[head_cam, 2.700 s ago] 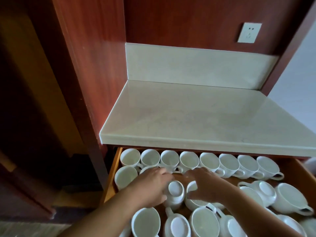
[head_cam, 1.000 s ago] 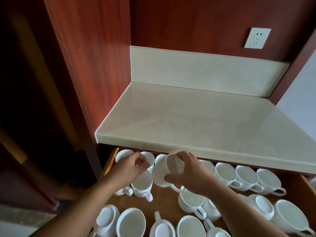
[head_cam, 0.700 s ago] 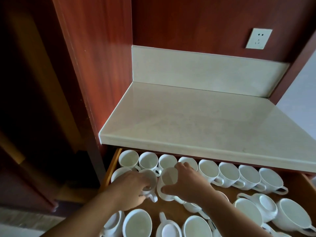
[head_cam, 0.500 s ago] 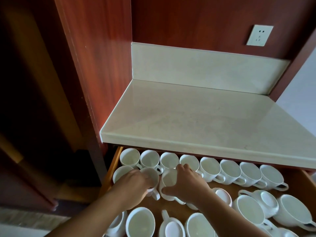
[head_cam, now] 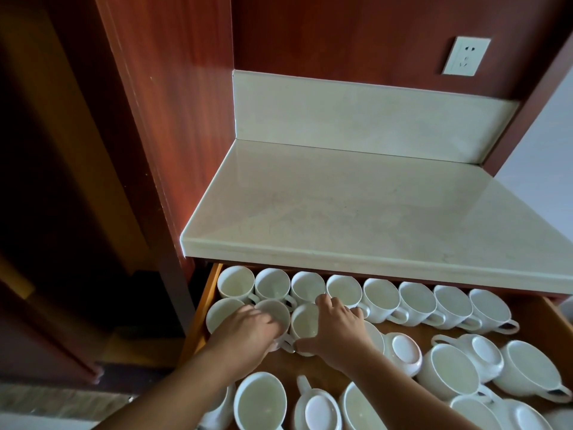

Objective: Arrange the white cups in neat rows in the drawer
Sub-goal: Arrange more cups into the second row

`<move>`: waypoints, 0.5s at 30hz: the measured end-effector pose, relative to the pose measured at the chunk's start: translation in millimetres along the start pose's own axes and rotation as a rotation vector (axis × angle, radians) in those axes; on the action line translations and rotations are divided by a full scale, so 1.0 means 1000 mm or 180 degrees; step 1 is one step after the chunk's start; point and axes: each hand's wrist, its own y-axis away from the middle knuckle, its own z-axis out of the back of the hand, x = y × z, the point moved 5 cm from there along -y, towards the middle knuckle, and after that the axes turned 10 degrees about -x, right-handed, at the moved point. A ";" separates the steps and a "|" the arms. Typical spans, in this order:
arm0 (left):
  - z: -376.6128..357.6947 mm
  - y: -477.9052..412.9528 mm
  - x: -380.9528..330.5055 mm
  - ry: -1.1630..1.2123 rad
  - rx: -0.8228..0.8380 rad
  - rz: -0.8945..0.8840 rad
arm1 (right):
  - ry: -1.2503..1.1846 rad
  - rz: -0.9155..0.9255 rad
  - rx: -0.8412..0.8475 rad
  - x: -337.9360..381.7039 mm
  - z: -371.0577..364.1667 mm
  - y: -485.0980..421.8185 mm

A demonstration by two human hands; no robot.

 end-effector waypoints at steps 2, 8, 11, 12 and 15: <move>0.000 0.000 0.000 -0.0040 -0.0041 -0.0059 | -0.0053 0.0008 -0.0007 0.000 -0.001 0.000; 0.011 0.007 0.010 0.0257 -0.0282 0.0128 | -0.0097 0.0138 0.0044 -0.002 0.005 0.003; 0.023 0.020 0.036 0.0337 -0.0288 0.0578 | -0.0167 0.0175 0.0103 -0.006 0.019 0.004; 0.027 0.025 0.043 0.0301 -0.0191 0.0683 | -0.0167 0.0205 0.0089 -0.009 0.022 0.002; 0.032 0.034 0.053 0.0084 0.0150 0.0700 | -0.0143 0.0192 0.0130 -0.018 0.027 -0.004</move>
